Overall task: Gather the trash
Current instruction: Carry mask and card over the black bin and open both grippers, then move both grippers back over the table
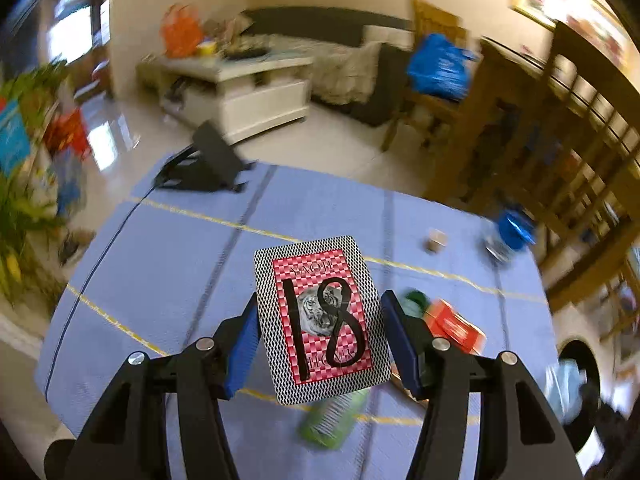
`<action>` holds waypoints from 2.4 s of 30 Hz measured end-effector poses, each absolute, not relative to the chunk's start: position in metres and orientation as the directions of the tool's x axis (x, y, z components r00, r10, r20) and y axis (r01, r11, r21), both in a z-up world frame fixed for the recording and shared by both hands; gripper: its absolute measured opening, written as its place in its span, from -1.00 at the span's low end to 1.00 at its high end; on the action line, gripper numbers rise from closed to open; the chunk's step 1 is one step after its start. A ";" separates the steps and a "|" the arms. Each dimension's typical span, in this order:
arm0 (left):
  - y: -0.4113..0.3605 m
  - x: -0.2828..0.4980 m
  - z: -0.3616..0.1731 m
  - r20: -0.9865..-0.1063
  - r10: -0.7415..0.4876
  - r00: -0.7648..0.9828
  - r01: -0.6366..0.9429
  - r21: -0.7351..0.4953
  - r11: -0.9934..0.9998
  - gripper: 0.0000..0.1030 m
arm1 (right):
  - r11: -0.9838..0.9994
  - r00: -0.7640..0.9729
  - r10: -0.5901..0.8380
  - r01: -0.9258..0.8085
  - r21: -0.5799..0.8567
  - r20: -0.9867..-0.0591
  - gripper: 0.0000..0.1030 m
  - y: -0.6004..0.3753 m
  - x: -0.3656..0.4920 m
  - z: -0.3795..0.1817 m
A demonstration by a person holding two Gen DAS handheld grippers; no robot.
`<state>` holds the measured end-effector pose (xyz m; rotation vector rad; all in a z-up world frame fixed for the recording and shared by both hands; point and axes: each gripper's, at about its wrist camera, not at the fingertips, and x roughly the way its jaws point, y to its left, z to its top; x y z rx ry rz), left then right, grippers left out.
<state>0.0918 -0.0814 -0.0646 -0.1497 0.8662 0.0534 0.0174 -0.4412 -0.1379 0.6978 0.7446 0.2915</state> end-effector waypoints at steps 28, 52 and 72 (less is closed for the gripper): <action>-0.363 0.030 -0.098 -0.763 -0.307 0.569 0.518 0.043 0.854 0.10 | 0.716 0.753 -0.074 0.496 0.491 -0.653 -0.25 -0.588 -0.042 -0.152; -0.440 0.033 -0.114 -0.783 -0.358 0.509 0.652 0.079 0.754 0.13 | 0.604 0.807 -0.278 0.568 0.559 -0.520 0.65 -0.615 -0.100 -0.131; -0.375 0.006 -0.097 -0.735 -0.417 0.535 0.671 0.070 0.738 0.71 | 0.662 0.759 -0.299 0.601 0.447 -0.578 0.76 -0.598 -0.081 -0.131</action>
